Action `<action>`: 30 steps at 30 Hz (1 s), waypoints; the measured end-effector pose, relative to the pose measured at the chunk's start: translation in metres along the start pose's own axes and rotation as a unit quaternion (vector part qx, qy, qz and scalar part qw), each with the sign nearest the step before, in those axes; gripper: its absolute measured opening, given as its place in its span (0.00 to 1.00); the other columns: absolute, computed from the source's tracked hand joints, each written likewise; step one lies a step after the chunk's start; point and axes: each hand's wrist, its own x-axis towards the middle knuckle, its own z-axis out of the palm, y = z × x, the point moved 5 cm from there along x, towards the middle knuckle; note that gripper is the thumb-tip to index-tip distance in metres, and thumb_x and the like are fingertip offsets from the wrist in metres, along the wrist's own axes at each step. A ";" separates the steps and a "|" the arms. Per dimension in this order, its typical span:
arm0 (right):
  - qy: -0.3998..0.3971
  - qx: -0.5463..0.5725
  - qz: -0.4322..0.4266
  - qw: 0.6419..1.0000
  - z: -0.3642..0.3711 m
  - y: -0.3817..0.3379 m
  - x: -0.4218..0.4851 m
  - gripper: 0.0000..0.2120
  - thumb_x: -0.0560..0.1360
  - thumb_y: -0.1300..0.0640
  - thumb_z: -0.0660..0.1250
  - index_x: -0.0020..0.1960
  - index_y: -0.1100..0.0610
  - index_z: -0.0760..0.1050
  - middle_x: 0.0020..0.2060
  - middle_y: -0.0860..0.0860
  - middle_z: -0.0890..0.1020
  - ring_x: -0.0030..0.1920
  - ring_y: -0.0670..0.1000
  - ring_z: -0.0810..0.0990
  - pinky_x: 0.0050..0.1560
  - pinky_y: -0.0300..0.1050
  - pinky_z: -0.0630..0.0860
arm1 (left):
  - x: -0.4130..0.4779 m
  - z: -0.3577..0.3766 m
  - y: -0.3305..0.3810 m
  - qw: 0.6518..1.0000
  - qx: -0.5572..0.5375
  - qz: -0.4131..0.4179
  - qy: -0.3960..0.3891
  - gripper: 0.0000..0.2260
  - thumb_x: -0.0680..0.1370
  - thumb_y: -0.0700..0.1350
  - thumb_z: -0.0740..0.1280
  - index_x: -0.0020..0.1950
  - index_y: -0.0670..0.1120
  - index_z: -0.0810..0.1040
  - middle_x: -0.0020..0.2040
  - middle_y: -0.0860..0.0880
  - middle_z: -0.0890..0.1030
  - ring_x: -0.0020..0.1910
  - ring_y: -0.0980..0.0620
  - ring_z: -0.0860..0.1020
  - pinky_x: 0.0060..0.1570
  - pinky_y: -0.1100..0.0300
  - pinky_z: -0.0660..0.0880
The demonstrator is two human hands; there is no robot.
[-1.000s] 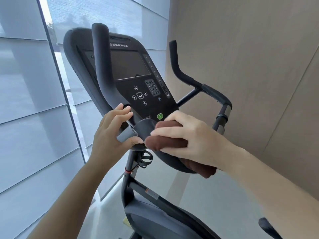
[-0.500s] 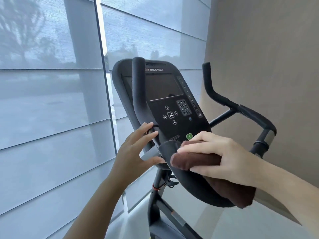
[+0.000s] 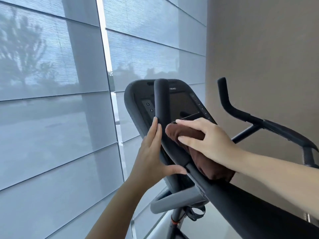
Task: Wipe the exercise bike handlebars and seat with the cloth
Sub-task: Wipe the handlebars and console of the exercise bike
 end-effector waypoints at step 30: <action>-0.232 0.037 -0.026 0.972 0.013 0.017 0.012 0.19 0.71 0.54 0.71 0.58 0.37 0.74 0.49 0.44 0.76 0.55 0.38 0.75 0.59 0.28 0.65 | 0.017 -0.015 -0.019 1.000 -0.010 0.022 0.002 0.53 0.56 0.67 0.70 0.73 0.48 0.53 0.75 0.55 0.52 0.73 0.60 0.53 0.67 0.55 0.59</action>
